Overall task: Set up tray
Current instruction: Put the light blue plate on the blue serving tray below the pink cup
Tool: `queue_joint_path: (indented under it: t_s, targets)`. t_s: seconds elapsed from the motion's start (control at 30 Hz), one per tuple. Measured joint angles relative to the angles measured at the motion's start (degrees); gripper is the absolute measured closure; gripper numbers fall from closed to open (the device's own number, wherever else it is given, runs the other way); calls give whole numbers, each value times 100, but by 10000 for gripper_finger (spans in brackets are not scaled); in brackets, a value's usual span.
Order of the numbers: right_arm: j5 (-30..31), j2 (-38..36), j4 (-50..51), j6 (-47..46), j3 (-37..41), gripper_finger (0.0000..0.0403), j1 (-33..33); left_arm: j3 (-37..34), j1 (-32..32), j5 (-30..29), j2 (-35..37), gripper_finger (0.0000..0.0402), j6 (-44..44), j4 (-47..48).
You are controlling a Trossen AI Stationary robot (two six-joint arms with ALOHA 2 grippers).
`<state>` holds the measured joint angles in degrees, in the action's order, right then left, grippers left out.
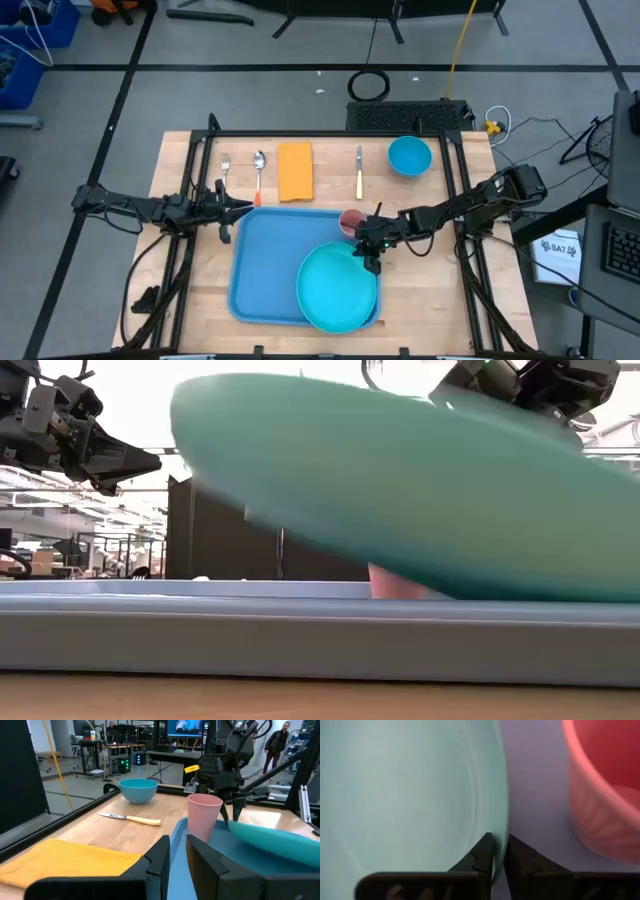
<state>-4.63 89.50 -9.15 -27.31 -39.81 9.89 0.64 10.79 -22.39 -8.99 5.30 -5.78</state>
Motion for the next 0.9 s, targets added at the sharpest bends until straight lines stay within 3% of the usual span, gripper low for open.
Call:
queue_joint_path:
  t_s: [0.47,0.7,0.9]
  targets:
    - [-152,-9,-264,-251,0,291,0,0,2,0,0,334,7,2]
    - [-97,-157,-192,-409,-10,278,-2,0,1,0,0,334,9,2]
    - [396,-657,262,-439,-11,277,0,0,0,46,0,334,17,-10]
